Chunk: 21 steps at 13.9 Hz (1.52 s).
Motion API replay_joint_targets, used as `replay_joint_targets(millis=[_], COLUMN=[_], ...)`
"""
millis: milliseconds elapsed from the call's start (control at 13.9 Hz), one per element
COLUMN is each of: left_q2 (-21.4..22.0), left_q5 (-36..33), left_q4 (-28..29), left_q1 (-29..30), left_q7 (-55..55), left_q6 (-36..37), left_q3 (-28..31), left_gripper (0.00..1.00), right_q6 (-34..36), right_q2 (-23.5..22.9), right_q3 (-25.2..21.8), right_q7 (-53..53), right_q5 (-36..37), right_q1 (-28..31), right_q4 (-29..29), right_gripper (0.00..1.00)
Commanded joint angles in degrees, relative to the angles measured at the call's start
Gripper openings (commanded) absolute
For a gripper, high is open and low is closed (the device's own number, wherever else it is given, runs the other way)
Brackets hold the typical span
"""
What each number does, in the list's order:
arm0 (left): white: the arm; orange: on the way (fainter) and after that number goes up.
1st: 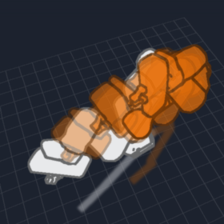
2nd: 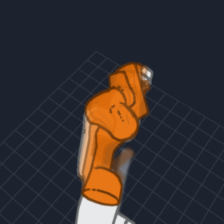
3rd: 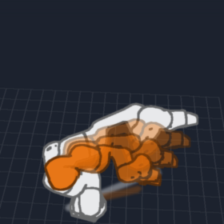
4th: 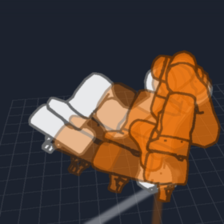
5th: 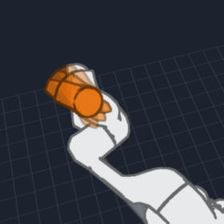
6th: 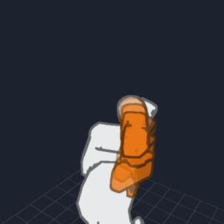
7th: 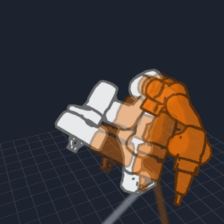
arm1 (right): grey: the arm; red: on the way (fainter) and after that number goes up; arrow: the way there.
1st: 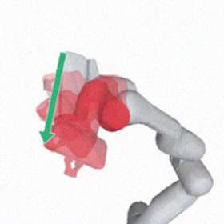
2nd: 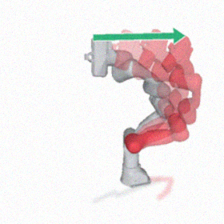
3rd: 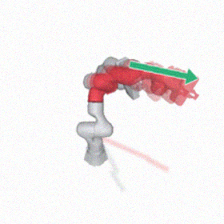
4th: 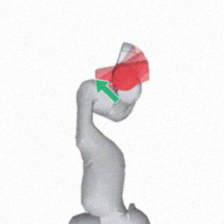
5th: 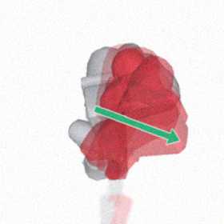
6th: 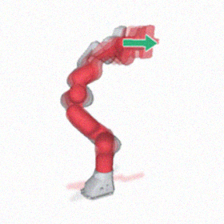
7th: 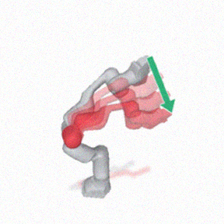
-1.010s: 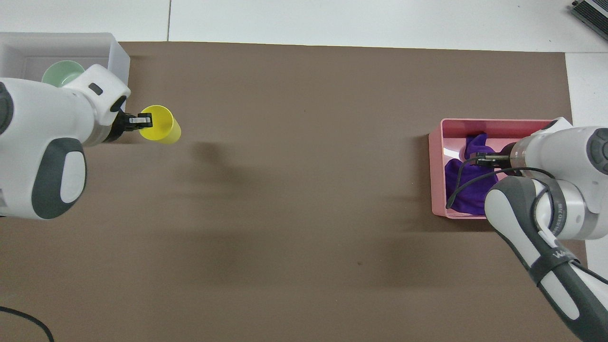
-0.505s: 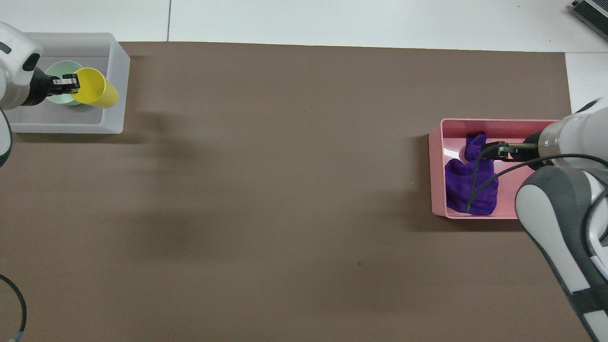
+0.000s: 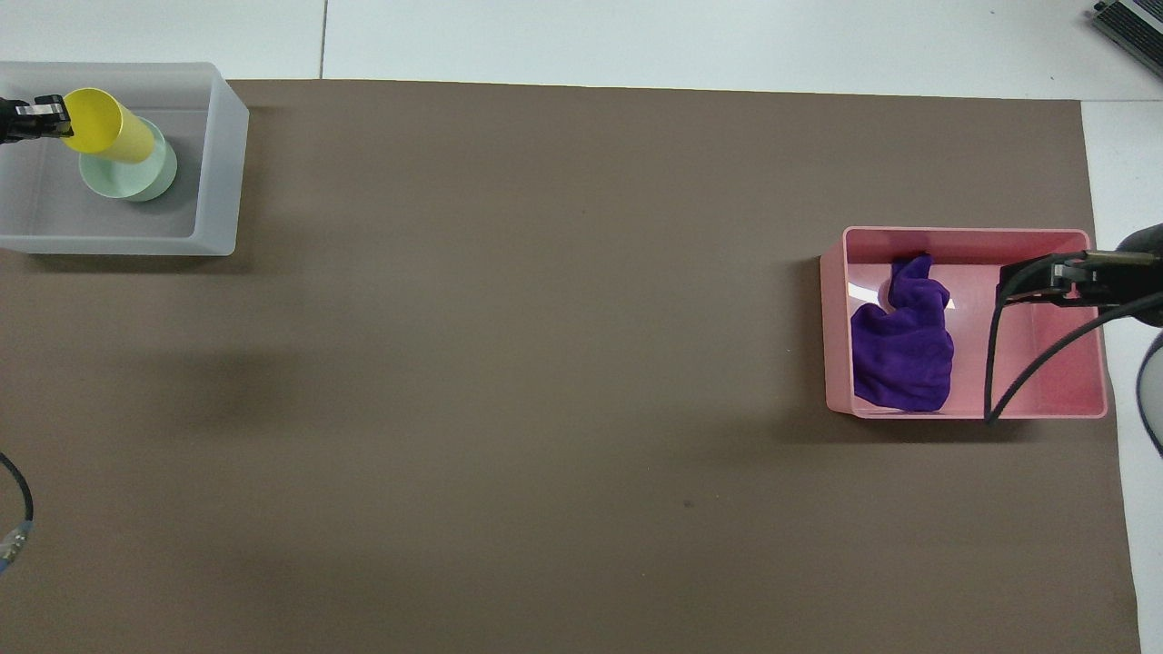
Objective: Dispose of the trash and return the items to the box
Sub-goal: 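Set the yellow cup into the green bowl while the right gripper releases the cloth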
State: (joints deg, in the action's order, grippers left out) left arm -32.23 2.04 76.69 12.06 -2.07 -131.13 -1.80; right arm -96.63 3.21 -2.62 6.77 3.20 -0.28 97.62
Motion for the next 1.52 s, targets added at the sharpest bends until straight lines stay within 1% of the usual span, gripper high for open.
replay_joint_targets(millis=[0,72,216,361,505,577,649,722,794,866,938,1082,1155,1227,1443], left_q2=[-5.13,-5.13,-5.13,-4.95,-4.86,-4.69,-4.25,-3.64,-3.55,-3.46,-3.20,-0.40,2.14,5.30,15.58], left_q5=[1.13,1.21,2.26,3.58,3.59,3.59,3.50,3.50,3.33,2.89,2.71,2.88,2.88,2.88,2.88], left_q4=[-6.21,-5.68,-2.79,-1.20,0.38,1.95,3.88,4.86,4.70,4.09,3.47,3.99,5.73,8.36,17.50], left_q1=[3.40,3.49,4.72,4.29,4.29,4.02,3.76,3.93,3.85,3.84,4.11,3.58,2.80,2.36,-0.54], left_q7=[-2.67,-2.67,-2.67,-2.67,-2.67,-2.59,-2.67,-2.85,-2.85,-2.85,-2.94,-6.17,-7.49,-7.68,-7.68], left_q6=[1.84,1.84,0.27,-2.19,-3.51,-5.26,-6.76,-6.69,-6.25,-5.38,-5.11,-4.93,-4.06,-3.09,-0.46], left_q3=[-2.24,-2.16,-2.16,-2.07,-2.07,-1.90,-1.81,-1.98,-1.98,-1.90,-1.81,-1.81,-1.81,-1.81,-1.81], left_gripper=[0.00,0.00,0.00,0.00,0.00,0.04,0.16,0.19,0.31,0.59,1.00,1.00,1.00,1.00,1.00], right_q6=[3.28,4.33,6.19,6.28,6.54,6.54,6.19,5.93,5.58,5.49,5.49,5.57,6.53,7.50,7.16], right_q2=[2.58,2.94,2.77,2.77,1.63,1.45,1.27,1.45,1.88,2.06,2.06,2.59,2.77,2.68,2.77], right_q3=[0.34,0.25,0.07,-0.10,-0.02,0.07,0.07,-0.01,-0.01,-0.01,0.07,-0.01,-0.01,-0.01,0.25], right_q7=[0.44,0.35,-1.30,-4.38,-4.48,-4.48,-4.48,-4.57,-4.48,-4.39,-4.22,-4.39,-4.48,-4.57,-5.01], right_q5=[-0.65,-0.66,-0.39,-0.48,-0.04,-0.30,-0.48,-0.74,-0.74,-0.83,-0.83,-3.54,-3.29,-2.77,-0.40], right_q1=[0.81,0.81,1.33,1.60,1.43,1.51,1.60,1.60,1.60,1.51,1.43,1.42,1.16,1.07,0.72], right_q4=[-0.85,-1.20,-3.30,-2.88,-2.87,-2.87,-2.70,-2.26,-1.30,-0.86,-0.85,0.11,0.12,-0.06,0.12], right_gripper=[1.00,1.00,1.00,1.00,1.00,1.00,1.00,1.00,1.00,1.00,1.00,1.00,1.00,1.00,1.00])
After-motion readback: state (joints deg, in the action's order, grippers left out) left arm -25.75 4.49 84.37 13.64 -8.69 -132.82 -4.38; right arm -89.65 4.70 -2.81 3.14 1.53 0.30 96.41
